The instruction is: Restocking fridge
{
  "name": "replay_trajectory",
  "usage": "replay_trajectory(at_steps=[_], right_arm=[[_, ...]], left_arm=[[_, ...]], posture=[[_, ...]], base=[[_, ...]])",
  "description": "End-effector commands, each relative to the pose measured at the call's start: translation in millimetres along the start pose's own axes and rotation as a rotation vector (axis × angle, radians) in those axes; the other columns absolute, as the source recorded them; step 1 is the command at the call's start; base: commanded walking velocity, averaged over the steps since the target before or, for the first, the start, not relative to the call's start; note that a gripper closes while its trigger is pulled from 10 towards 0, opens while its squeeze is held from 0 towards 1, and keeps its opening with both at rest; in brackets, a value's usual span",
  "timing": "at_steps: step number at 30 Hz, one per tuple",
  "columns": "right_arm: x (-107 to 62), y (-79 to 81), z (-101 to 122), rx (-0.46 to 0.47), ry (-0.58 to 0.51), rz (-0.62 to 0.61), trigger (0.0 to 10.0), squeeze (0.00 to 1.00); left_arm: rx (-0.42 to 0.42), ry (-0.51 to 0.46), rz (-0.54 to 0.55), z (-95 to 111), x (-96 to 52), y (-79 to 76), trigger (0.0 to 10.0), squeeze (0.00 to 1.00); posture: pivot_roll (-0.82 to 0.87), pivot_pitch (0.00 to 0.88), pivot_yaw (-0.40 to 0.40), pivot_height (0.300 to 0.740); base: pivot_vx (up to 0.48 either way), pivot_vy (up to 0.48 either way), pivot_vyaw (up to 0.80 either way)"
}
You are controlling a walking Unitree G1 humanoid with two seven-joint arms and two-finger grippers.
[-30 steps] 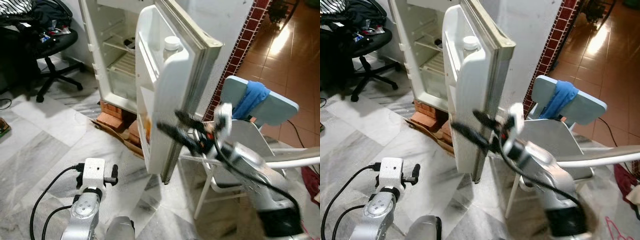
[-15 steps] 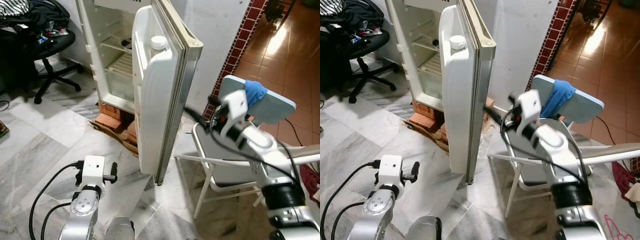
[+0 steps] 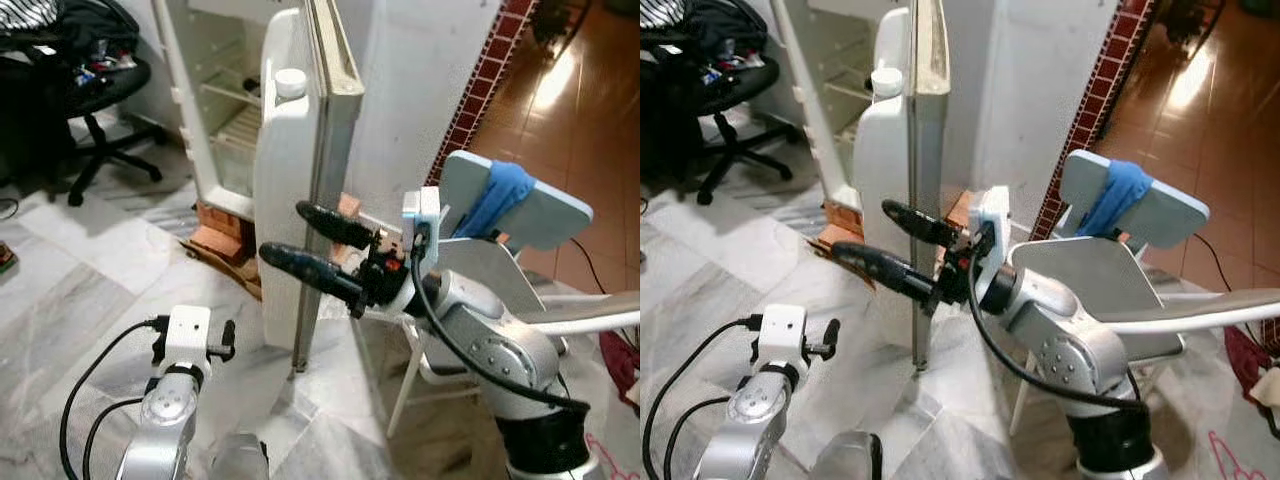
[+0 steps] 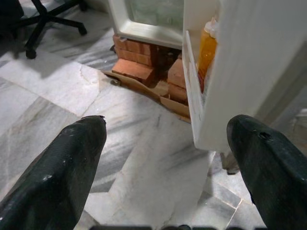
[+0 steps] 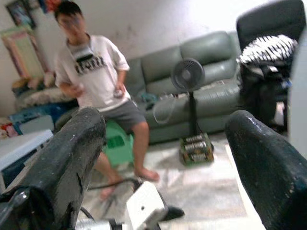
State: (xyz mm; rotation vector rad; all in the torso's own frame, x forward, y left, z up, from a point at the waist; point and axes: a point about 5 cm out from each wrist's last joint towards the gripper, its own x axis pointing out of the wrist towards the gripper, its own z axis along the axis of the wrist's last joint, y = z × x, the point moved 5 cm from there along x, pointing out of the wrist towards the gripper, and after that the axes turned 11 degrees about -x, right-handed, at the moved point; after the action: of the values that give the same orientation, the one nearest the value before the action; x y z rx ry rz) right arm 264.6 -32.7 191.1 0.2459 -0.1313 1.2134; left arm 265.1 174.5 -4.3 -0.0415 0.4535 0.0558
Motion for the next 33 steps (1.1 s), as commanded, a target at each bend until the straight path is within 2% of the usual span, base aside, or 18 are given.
replay_trajectory(at_steps=[1, 3, 4, 5, 6, 7, 13, 16, 20, 22, 24, 27, 28, 29, 32, 33], right_arm=[[-6.8, -9.0, -1.5, -0.003, 0.033, -0.052, 10.0, 0.00], [-10.4, -21.9, -5.3, -0.013, 0.054, -0.136, 10.0, 0.00], [-15.0, -37.3, -13.8, -0.041, 0.091, -0.227, 10.0, 0.00], [-16.3, -40.8, -16.1, -0.048, 0.101, -0.248, 10.0, 0.00], [-25.3, -55.6, -29.3, -0.081, 0.160, -0.334, 10.0, 0.00], [-31.5, -63.1, -37.4, -0.107, 0.196, -0.380, 10.0, 0.00], [-41.5, -71.7, -50.5, -0.149, 0.253, -0.455, 10.0, 0.00], [-38.6, -73.0, -51.2, -0.202, 0.249, -0.490, 10.0, 0.00], [-35.6, -73.9, -50.9, -0.232, 0.239, -0.500, 10.0, 0.00], [-38.6, -81.9, -48.3, -0.265, 0.227, -0.575, 10.0, 0.00], [-39.3, -83.8, -48.2, -0.270, 0.226, -0.591, 10.0, 0.00], [-41.0, -93.2, -43.6, -0.298, 0.210, -0.664, 10.0, 0.00], [-42.2, -100.4, -41.1, -0.299, 0.200, -0.712, 10.0, 0.00], [-41.8, -104.1, -41.0, -0.293, 0.201, -0.735, 10.0, 0.00], [-34.4, -114.5, -40.8, -0.293, 0.203, -0.788, 10.0, 0.00], [-34.4, -114.5, -40.8, -0.293, 0.203, -0.788, 10.0, 0.00]], left_arm=[[0.006, 0.003, -0.018, -1.3, 0.1, -3.8, 10.0, 0.00], [0.006, 0.001, -0.020, -1.3, 0.4, -4.4, 10.0, 0.00], [0.004, -0.014, -0.021, 1.2, 1.2, -4.4, 10.0, 0.00], [0.003, -0.018, -0.021, 1.9, 1.5, -4.4, 10.0, 0.00], [0.006, -0.043, -0.010, 9.3, 5.3, -1.7, 10.0, 0.00], [0.006, -0.058, 0.003, 14.7, 8.7, 1.1, 10.0, 0.00], [0.015, -0.093, 0.038, 30.3, 21.2, 11.6, 10.0, 0.00], [0.044, -0.127, 0.049, 54.2, 45.1, 18.3, 10.0, 0.00], [0.042, -0.133, 0.030, 65.2, 54.6, 15.7, 10.0, 0.00], [0.070, -0.160, 0.007, 73.4, 56.3, 8.8, 10.0, 0.00], [0.071, -0.164, 0.006, 73.1, 55.9, 8.2, 10.0, 0.00], [0.076, -0.147, 0.025, 54.7, 48.0, 10.3, 10.0, 0.00], [0.075, -0.132, 0.059, 41.4, 41.8, 16.8, 10.0, 0.00], [0.074, -0.127, 0.082, 36.4, 38.9, 21.8, 10.0, 0.00], [0.075, -0.133, 0.160, 27.9, 28.7, 39.1, 10.0, 0.00], [0.075, -0.133, 0.160, 27.9, 28.7, 39.1, 10.0, 0.00]], posture=[[0.12, 0.000, -0.034, 0.740], [0.12, 0.000, -0.035, 0.740], [0.12, 0.000, -0.037, 0.740], [0.12, 0.000, -0.037, 0.740], [0.12, 0.000, -0.039, 0.740], [0.12, 0.000, -0.042, 0.740], [0.12, 0.000, -0.046, 0.740], [0.10, 0.000, -0.044, 0.740], [0.09, 0.000, -0.036, 0.740], [0.08, 0.000, -0.024, 0.740], [0.08, 0.000, -0.022, 0.740], [0.08, 0.000, -0.022, 0.740], [0.09, 0.000, -0.028, 0.740], [0.09, 0.000, -0.030, 0.740], [0.10, 0.000, -0.037, 0.740], [0.10, 0.000, -0.037, 0.740]], base=[[0.000, 0.000, 0.00], [0.000, 0.000, 0.00], [0.000, 0.000, 0.00], [0.000, 0.000, 0.00], [0.000, 0.000, 0.00], [0.000, 0.000, 0.00], [0.000, 0.000, 0.00], [0.000, 0.000, 0.00], [0.000, 0.000, 0.00], [0.000, 0.000, 0.00], [0.000, 0.000, 0.00], [0.000, 0.000, 0.00], [0.000, 0.000, 0.00], [0.000, 0.000, 0.00], [0.000, 0.000, 0.00], [0.000, 0.000, 0.00]])
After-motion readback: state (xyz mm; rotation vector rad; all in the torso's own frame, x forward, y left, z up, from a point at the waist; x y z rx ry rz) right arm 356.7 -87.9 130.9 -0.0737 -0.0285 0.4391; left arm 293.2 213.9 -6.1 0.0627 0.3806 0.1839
